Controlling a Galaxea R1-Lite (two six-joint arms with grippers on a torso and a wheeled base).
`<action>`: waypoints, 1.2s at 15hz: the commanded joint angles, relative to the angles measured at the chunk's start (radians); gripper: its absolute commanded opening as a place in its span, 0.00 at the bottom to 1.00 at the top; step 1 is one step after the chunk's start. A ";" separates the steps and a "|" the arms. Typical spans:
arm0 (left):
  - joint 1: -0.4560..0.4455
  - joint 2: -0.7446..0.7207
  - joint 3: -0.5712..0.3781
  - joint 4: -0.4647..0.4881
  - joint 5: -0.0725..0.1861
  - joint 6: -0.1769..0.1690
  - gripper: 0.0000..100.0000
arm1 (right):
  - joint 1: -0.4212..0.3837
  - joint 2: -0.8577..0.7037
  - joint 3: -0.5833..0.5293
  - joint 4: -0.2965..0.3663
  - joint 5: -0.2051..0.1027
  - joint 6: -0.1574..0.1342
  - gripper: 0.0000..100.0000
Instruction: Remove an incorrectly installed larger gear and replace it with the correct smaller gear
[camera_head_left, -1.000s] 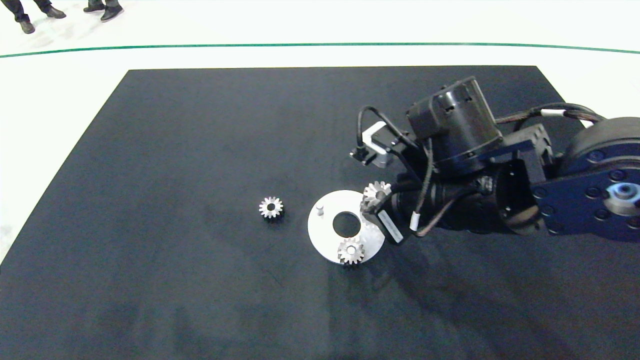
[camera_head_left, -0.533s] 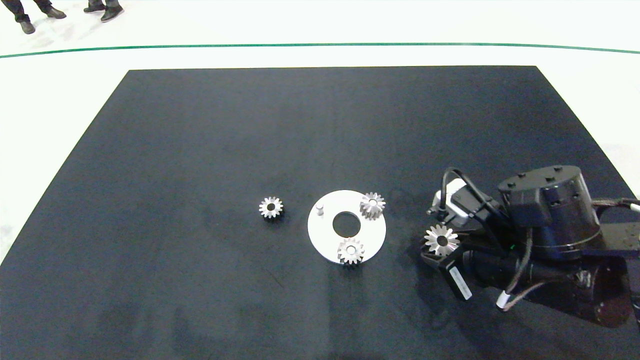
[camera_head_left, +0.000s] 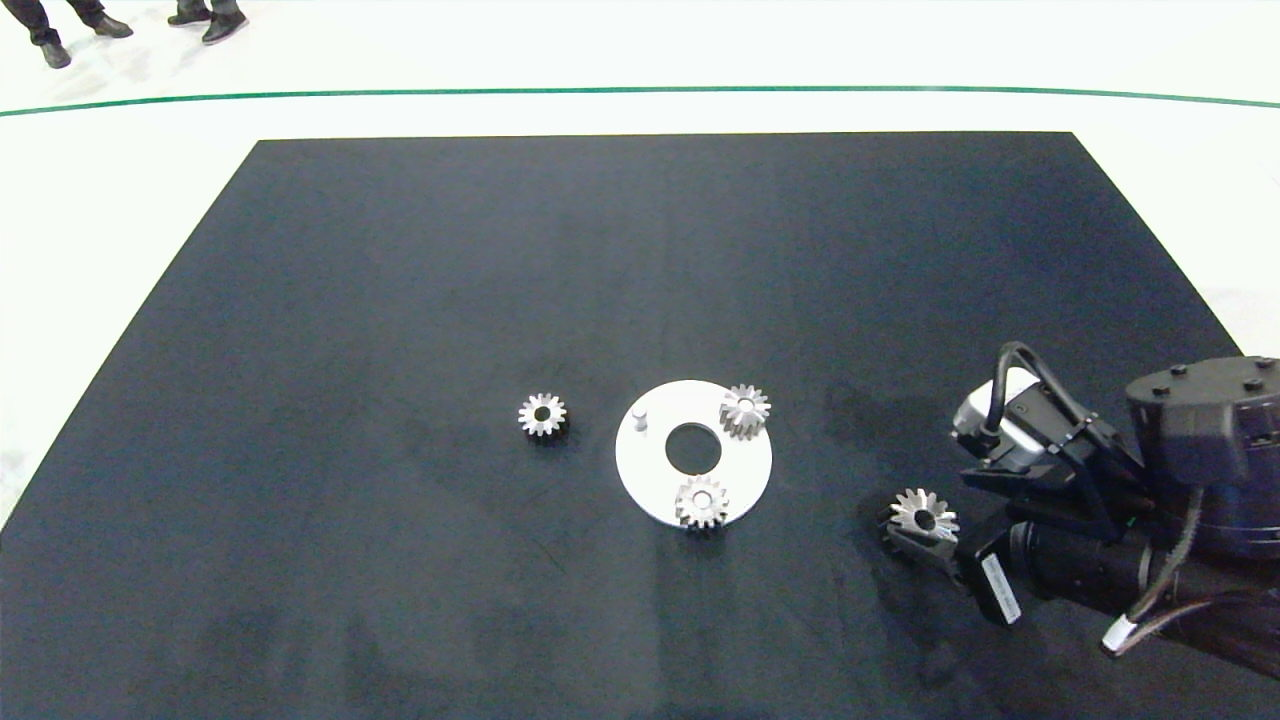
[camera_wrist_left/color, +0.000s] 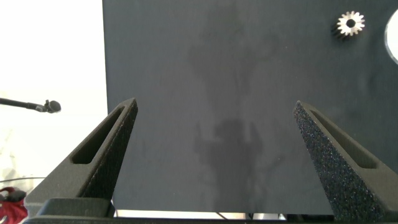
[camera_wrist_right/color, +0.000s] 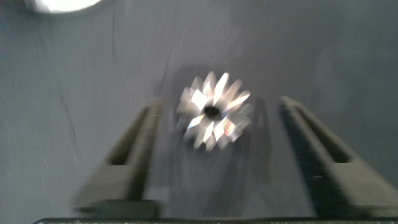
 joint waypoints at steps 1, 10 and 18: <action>-0.002 0.007 0.000 -0.005 -0.003 -0.002 1.00 | 0.032 -0.070 -0.001 -0.090 0.001 -0.002 1.00; -0.433 0.295 0.072 -0.117 0.042 -0.050 1.00 | 0.234 -0.377 -0.085 -0.137 -0.007 -0.079 1.00; -0.545 0.551 0.279 -0.534 0.095 0.085 1.00 | 0.237 -0.454 -0.105 -0.128 -0.007 -0.122 1.00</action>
